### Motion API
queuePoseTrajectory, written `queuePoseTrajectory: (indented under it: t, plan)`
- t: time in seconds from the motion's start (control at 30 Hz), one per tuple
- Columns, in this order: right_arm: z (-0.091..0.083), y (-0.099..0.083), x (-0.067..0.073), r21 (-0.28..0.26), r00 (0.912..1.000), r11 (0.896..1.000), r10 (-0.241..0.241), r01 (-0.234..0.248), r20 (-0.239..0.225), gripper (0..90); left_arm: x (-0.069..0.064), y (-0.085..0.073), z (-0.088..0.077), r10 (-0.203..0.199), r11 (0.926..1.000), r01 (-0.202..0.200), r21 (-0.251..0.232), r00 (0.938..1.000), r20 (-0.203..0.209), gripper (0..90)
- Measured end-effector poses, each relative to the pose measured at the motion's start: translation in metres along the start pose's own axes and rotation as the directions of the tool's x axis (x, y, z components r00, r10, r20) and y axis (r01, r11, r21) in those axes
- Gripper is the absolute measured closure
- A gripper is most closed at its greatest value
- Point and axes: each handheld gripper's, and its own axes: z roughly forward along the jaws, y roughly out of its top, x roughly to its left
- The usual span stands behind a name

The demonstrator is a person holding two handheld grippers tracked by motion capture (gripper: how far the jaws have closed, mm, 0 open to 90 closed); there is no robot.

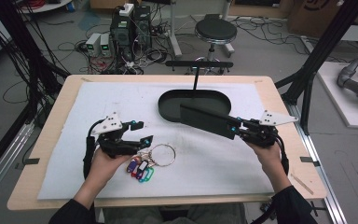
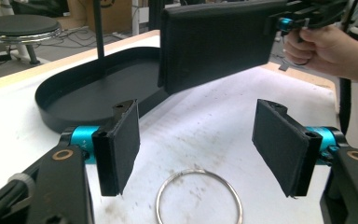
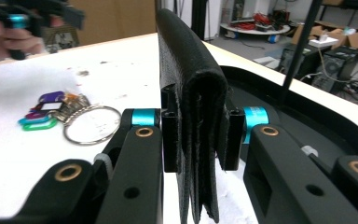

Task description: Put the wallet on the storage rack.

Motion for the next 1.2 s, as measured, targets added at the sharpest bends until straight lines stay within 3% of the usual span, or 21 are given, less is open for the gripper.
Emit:
queuePoseTrajectory:
  t: [0.27,0.5,0.67,1.0,1.2]
  plan:
    - [0.006,0.007,-0.012,-0.004,0.9985,1.0,0.009,-0.009,0.053,76.2,-0.008,-0.021,-0.015,-0.01,0.9999,0.01,-0.001,0.9991,-0.04,31.7]
    - [0.017,0.011,-0.024,-0.007,0.9958,1.0,0.022,-0.021,0.089,76.2,-0.008,-0.025,-0.022,-0.021,0.9994,0.02,-0.027,0.9978,-0.062,31.7]
    - [0.026,0.015,-0.03,-0.007,0.9953,1.0,0.026,-0.025,0.094,76.2,-0.009,-0.027,-0.02,-0.039,0.9983,0.037,-0.045,0.9984,-0.041,31.7]
    - [0.051,0.026,-0.037,-0.006,0.9944,1.0,-0.007,0.007,0.106,76.2,-0.01,-0.028,-0.019,-0.015,0.9988,0.013,-0.047,0.9992,-0.038,32.0]
    - [0.062,0.021,-0.046,-0.015,0.992,1.0,0.023,-0.022,0.124,76.2,-0.008,-0.03,-0.018,-0.033,0.9981,0.032,-0.053,0.9991,-0.027,31.9]
